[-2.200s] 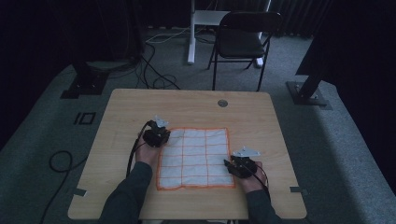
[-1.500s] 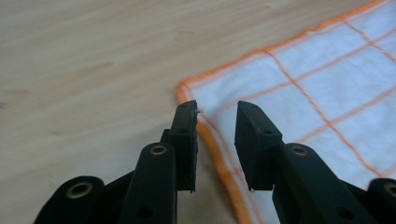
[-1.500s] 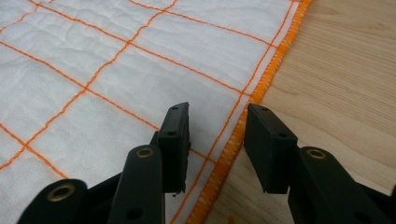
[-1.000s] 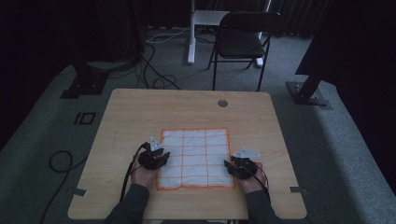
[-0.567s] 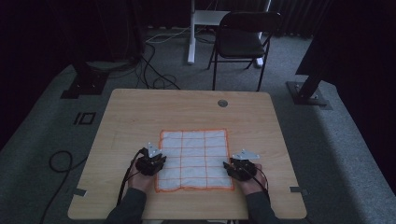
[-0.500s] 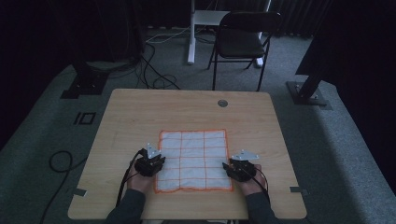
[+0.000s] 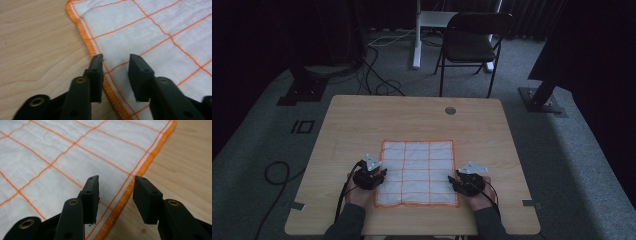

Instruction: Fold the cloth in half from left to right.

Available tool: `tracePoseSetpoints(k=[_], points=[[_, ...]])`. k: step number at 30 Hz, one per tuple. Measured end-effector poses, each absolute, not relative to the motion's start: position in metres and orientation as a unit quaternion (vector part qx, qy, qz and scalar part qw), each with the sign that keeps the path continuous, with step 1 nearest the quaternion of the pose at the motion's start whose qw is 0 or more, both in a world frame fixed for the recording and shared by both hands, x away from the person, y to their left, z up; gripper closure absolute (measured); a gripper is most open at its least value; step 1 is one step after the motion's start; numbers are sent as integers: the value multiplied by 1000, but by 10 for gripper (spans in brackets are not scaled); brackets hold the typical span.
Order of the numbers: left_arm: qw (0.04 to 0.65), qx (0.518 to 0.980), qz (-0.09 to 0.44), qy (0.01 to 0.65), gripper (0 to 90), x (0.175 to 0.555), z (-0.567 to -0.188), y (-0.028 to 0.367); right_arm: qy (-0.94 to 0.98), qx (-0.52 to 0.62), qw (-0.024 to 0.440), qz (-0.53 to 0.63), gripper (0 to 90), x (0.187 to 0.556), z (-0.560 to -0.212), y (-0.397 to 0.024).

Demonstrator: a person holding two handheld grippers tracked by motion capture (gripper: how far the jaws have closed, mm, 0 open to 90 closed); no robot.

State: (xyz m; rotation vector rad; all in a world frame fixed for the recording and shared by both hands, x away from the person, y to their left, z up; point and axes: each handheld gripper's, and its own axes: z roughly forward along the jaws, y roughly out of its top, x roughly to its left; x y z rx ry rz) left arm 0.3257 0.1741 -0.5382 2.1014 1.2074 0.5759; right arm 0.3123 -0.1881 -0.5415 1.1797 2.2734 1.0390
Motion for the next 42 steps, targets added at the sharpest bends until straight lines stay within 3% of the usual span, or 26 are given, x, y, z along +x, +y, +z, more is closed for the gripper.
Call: tracePoseSetpoints(k=[7,21,31,35,42], points=[[325,786,215,480,544,324,-539,180,799,431,194,373,559,314,-540,-194],[337,775,183,502,546,325,-538,191,799,432,193,371,557,315,-541,-194],[350,777,169,496,851,325,-539,188,800,431,193,370,557,315,-541,-193],[357,773,152,502,878,326,-539,192,799,432,193,371,557,315,-541,-194],[337,771,168,513,883,325,-536,204,795,436,195,374,557,316,-540,-197]])
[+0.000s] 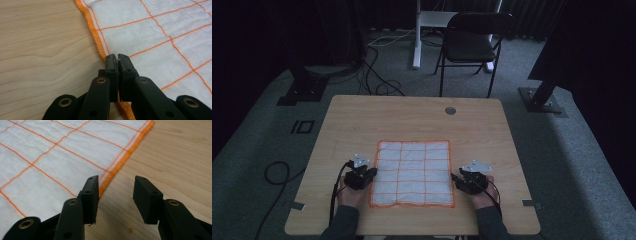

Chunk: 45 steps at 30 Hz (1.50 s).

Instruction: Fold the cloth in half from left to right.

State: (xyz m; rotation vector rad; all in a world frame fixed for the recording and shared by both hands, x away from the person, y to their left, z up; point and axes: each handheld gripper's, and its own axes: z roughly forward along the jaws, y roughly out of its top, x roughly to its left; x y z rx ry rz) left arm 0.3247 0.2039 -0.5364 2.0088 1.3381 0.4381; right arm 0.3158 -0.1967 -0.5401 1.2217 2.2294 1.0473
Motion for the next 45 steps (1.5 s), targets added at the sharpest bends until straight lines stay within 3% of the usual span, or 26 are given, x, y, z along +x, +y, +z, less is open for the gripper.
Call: tracePoseSetpoints(k=[11,20,25,45], points=[[318,758,185,538,888,326,-534,217,795,436,195,374,557,316,-540,-197],[390,758,156,498,889,321,-513,213,797,435,195,371,557,316,-541,-195],[417,772,132,461,889,323,-499,191,799,434,194,369,557,316,-542,-194],[432,818,82,371,889,339,-480,109,798,434,194,370,557,316,-541,-195]])
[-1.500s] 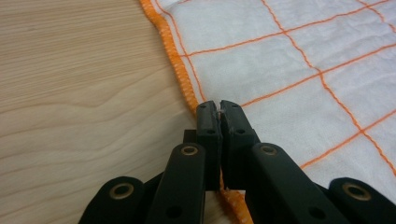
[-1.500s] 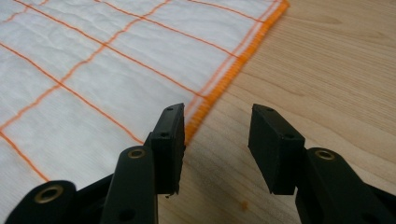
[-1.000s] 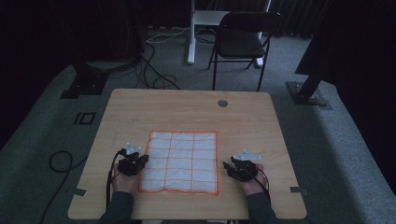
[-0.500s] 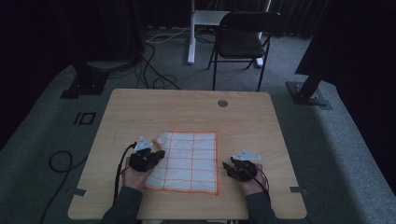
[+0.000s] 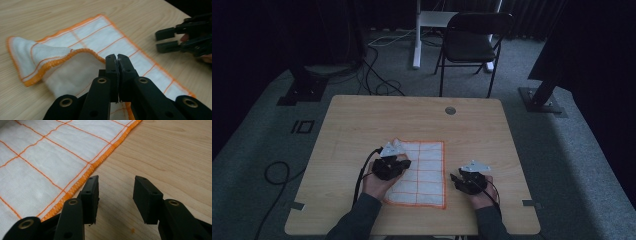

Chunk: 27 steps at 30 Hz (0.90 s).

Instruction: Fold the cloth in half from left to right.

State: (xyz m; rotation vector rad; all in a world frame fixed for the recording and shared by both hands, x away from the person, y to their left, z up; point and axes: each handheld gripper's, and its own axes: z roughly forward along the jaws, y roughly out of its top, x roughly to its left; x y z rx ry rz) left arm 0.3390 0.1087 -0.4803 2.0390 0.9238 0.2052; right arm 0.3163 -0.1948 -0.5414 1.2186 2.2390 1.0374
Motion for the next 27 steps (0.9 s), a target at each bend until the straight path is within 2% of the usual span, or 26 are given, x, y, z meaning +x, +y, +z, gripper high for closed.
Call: tracePoseSetpoints(k=[12,27], points=[[428,833,71,343,889,347,-482,62,798,435,193,369,557,316,-542,-195],[424,839,58,336,888,354,-488,27,796,441,197,365,557,317,-542,-196]])
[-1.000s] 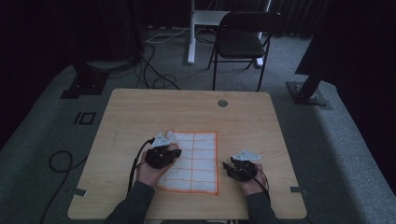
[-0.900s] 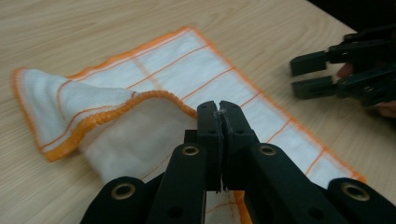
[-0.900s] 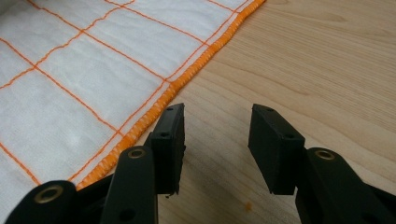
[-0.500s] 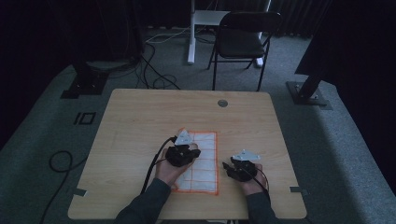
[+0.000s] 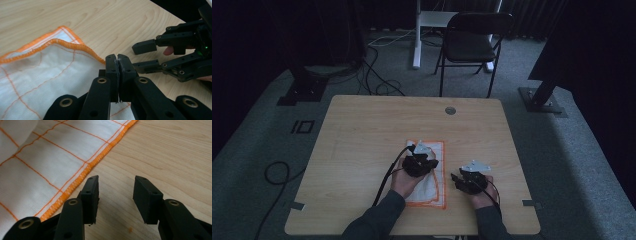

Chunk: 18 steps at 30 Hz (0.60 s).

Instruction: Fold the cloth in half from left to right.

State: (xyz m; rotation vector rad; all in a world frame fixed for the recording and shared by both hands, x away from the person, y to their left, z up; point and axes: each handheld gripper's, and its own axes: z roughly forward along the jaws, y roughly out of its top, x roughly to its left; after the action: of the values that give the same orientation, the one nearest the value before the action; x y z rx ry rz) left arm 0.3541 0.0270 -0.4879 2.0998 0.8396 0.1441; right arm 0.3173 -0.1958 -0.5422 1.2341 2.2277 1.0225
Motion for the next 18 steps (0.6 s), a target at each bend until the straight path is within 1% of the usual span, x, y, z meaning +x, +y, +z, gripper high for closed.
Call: tracePoseSetpoints(k=[5,6,8,9,12,17,18], points=[[421,843,52,331,885,356,-495,13,795,445,197,363,557,318,-542,-197],[419,843,52,334,873,358,-497,12,795,444,198,363,557,318,-542,-196],[415,844,47,337,788,360,-500,13,795,443,199,363,557,317,-542,-196],[413,845,47,335,763,359,-500,14,795,442,199,363,557,317,-542,-196],[409,850,52,327,734,354,-498,19,795,443,198,363,557,317,-542,-197],[411,857,46,308,711,340,-496,26,796,442,199,363,556,317,-542,-196],[415,857,41,302,703,330,-496,28,795,442,199,364,556,317,-542,-196]])
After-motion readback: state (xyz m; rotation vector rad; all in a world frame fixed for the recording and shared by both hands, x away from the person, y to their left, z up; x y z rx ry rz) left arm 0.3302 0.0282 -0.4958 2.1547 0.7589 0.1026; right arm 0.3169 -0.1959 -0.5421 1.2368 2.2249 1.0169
